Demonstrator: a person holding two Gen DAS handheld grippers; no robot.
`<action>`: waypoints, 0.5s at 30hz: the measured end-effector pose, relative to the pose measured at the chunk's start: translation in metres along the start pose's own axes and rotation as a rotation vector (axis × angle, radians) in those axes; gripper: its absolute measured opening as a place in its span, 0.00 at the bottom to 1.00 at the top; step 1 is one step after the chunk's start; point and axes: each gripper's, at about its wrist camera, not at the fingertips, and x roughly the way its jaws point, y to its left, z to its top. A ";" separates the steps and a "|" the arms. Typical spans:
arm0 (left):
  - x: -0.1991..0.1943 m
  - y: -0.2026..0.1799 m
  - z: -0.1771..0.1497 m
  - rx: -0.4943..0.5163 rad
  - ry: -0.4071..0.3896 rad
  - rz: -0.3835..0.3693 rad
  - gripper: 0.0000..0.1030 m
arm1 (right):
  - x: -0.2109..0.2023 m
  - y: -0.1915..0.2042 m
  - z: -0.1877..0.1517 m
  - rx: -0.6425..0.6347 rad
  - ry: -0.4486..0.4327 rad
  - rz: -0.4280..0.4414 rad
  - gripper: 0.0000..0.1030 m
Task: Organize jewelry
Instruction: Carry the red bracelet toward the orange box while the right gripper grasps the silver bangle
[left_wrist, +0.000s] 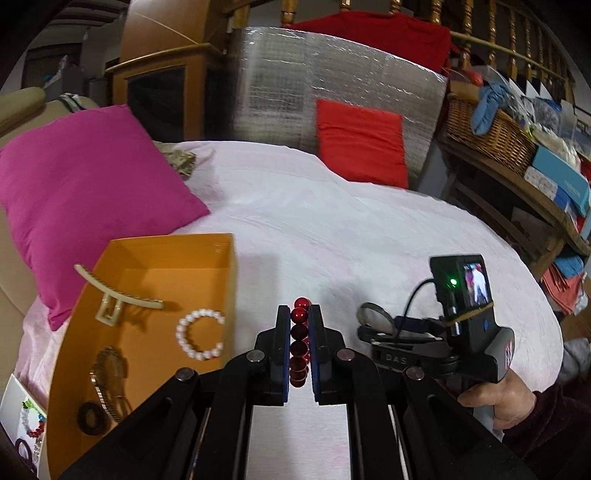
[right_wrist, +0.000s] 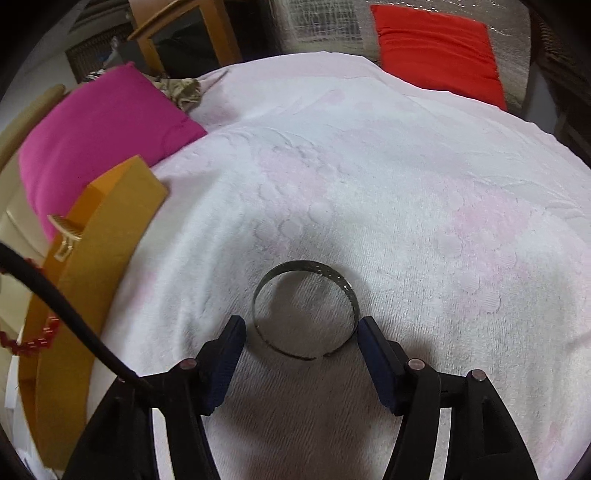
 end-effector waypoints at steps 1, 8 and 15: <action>-0.002 0.005 0.001 -0.009 -0.007 0.008 0.09 | 0.000 0.001 0.000 0.002 -0.006 -0.008 0.63; -0.005 0.038 0.003 -0.081 -0.031 0.074 0.09 | 0.000 -0.003 0.000 0.015 -0.012 -0.007 0.60; -0.004 0.049 0.002 -0.101 -0.032 0.112 0.09 | -0.002 -0.006 0.001 0.032 -0.002 0.010 0.68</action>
